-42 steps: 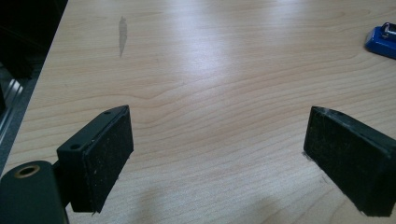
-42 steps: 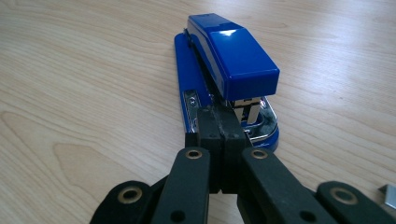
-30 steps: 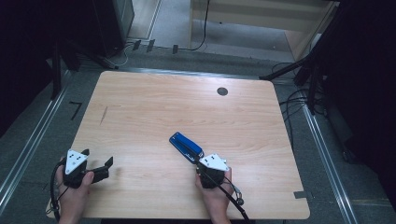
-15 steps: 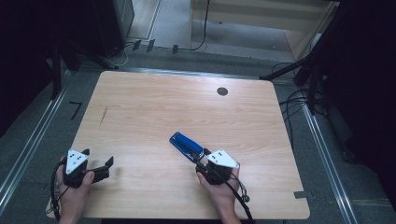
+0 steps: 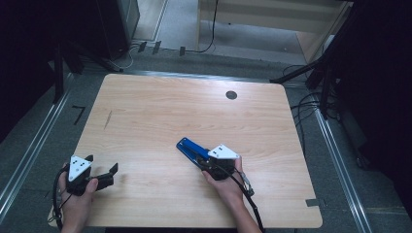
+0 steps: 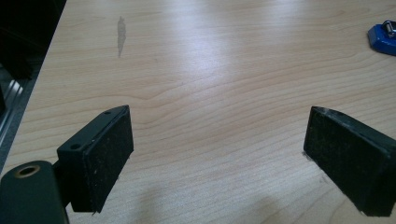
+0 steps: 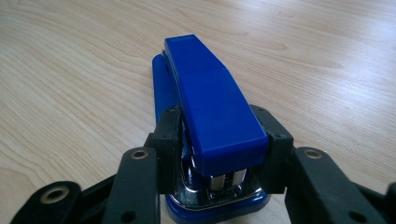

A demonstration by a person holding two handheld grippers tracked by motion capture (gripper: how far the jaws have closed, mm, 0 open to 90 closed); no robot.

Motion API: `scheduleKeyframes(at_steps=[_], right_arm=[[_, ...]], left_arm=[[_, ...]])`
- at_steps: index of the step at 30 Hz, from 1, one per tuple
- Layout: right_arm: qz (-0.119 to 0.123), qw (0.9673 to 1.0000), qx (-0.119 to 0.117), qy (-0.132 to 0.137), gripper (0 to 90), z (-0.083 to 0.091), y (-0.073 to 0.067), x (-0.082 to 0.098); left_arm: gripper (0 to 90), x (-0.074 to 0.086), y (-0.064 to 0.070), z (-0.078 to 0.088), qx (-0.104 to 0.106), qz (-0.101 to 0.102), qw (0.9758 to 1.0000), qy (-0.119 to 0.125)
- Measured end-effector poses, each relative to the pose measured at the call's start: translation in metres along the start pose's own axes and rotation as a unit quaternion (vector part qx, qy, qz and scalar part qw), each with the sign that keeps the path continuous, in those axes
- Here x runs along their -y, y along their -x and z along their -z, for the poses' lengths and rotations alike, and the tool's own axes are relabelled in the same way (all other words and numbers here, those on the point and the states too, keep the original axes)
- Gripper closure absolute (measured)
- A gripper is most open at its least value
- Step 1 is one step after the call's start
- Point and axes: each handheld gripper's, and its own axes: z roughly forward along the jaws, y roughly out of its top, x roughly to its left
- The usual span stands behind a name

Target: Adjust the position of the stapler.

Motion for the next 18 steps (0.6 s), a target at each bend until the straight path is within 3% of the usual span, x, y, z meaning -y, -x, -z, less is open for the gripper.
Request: scheduleKeyframes(at_steps=[1,4,6,10,16,18], right_arm=[[-0.002,0.9999,-0.015,-0.001,62.8,-0.001,0.003,0.001],[0.008,0.9996,-0.028,-0.002,65.3,-0.001,0.003,0.002],[0.03,0.999,-0.032,-0.006,66.6,0.0,0.001,0.002],[0.036,0.9987,-0.035,-0.008,67.2,0.003,-0.002,0.004],[0.073,0.9949,-0.069,-0.014,67.3,0.011,-0.006,0.007],[0.075,0.9947,-0.069,-0.013,67.1,0.011,-0.006,0.008]], left_arm=[[12.2,0.0,0.0,0.0,-0.002,0.0,1.0,0.0],[12.7,0.0,0.001,0.0,-0.003,-0.002,1.0,0.0],[12.8,0.0,0.001,0.0,-0.005,-0.001,1.0,-0.001],[12.9,0.0,0.001,0.0,-0.003,0.0,1.0,0.002],[13.1,0.0,0.001,0.0,-0.002,-0.001,1.0,0.001],[13.1,0.0,0.001,0.0,-0.002,-0.001,1.0,0.002]])
